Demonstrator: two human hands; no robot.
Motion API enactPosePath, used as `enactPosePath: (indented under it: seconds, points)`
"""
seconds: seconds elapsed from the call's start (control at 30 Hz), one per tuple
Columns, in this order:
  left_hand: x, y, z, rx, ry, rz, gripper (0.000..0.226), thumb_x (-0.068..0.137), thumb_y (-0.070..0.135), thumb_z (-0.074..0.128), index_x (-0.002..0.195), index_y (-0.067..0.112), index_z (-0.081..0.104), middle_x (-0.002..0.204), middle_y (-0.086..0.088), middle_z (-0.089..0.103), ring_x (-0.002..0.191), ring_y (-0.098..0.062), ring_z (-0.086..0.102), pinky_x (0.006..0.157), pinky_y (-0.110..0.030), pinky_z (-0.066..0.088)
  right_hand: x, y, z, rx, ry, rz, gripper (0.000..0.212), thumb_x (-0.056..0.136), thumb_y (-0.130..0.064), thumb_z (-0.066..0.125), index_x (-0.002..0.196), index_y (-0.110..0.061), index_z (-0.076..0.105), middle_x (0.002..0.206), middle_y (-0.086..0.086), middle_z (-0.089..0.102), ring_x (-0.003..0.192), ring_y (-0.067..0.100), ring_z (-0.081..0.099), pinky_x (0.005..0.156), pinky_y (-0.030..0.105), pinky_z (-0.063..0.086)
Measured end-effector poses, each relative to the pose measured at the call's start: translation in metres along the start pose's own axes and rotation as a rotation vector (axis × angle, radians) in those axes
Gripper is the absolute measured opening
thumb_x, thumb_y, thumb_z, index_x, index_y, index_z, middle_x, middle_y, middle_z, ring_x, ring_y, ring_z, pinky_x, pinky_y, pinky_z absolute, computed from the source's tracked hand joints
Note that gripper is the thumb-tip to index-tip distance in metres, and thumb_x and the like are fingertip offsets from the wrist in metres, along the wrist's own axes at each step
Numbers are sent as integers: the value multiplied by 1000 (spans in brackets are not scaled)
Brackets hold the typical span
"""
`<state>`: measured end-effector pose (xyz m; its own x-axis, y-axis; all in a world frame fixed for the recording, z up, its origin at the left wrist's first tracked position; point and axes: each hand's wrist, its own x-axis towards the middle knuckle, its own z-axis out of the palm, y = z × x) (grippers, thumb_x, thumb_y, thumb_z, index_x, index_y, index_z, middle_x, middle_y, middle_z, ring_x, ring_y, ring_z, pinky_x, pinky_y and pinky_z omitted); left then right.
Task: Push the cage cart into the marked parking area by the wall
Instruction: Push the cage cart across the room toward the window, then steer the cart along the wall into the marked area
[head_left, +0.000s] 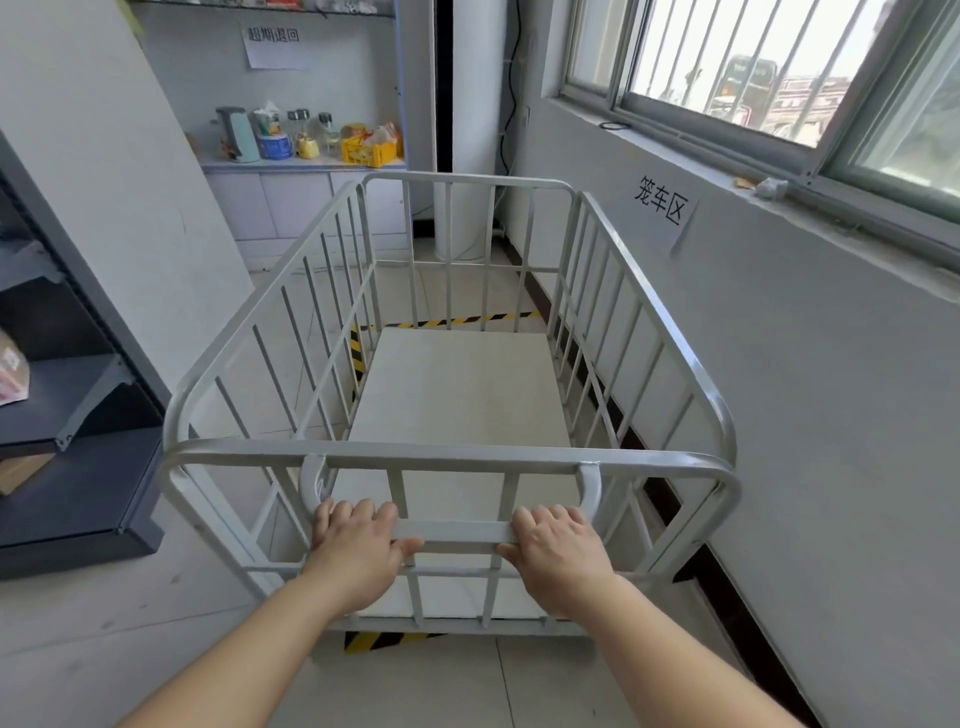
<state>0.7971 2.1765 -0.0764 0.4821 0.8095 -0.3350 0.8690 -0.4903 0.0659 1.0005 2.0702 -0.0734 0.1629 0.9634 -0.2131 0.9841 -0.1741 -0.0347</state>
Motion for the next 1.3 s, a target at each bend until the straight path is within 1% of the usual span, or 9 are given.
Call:
enactPosePath:
  seconds: [0.27, 0.47, 0.87, 1.0, 1.07, 1.17, 1.23, 1.3]
  points:
    - [47, 7, -22, -7, -25, -26, 51, 96, 59, 22, 126, 23, 42, 129, -2, 47, 130, -27, 32, 115, -44, 11, 47, 24, -11, 2, -5, -29, 40, 97, -49, 21, 106, -17, 43, 102, 4, 54, 94, 27, 48, 92, 38, 34]
    - [82, 8, -32, -11, -32, -14, 50, 95, 60, 22, 120, 22, 43, 126, -4, 48, 128, -28, 34, 114, -45, 12, 78, 38, -19, 1, 2, -39, 40, 97, -49, 21, 107, -17, 43, 104, 5, 54, 97, 26, 48, 93, 38, 35]
    - [149, 10, -56, 13, -66, -17, 53, 95, 60, 23, 126, 22, 43, 129, -4, 48, 127, -28, 35, 114, -47, 11, 142, 64, -32, -5, 6, -45, 40, 97, -50, 21, 107, -18, 43, 103, 3, 54, 95, 24, 49, 93, 36, 35]
    - [167, 8, -65, 31, -79, -10, 54, 95, 60, 22, 129, 22, 41, 133, -5, 46, 130, -27, 33, 115, -47, 8, 160, 68, -37, -6, -6, -38, 41, 97, -50, 21, 108, -18, 43, 104, 4, 54, 96, 25, 49, 93, 37, 35]
    - [174, 8, -71, 44, -108, -6, 57, 95, 59, 22, 134, 21, 38, 138, -6, 44, 132, -28, 32, 116, -48, 7, 168, 69, -40, -10, -13, -34, 41, 97, -50, 21, 108, -17, 43, 105, 5, 55, 96, 26, 49, 92, 37, 35]
    - [185, 6, -81, 64, -195, -18, 63, 94, 61, 23, 141, 19, 33, 144, -8, 41, 136, -30, 30, 116, -49, 9, 177, 69, -43, 3, -34, -32, 40, 98, -49, 23, 109, -16, 44, 107, 6, 55, 98, 27, 49, 94, 38, 35]
    - [194, 6, -93, 72, -288, -38, 67, 94, 63, 26, 144, 19, 31, 148, -8, 39, 138, -30, 31, 115, -47, 15, 181, 67, -45, 27, -65, -36, 40, 97, -49, 25, 111, -16, 44, 109, 7, 55, 101, 28, 50, 96, 40, 34]
    - [202, 12, -111, 76, -388, -38, 66, 95, 58, 33, 144, 14, 35, 148, -8, 41, 136, -28, 37, 111, -41, 26, 185, 66, -48, 61, -108, -43, 42, 97, -50, 28, 113, -15, 45, 111, 9, 56, 105, 29, 49, 99, 41, 33]
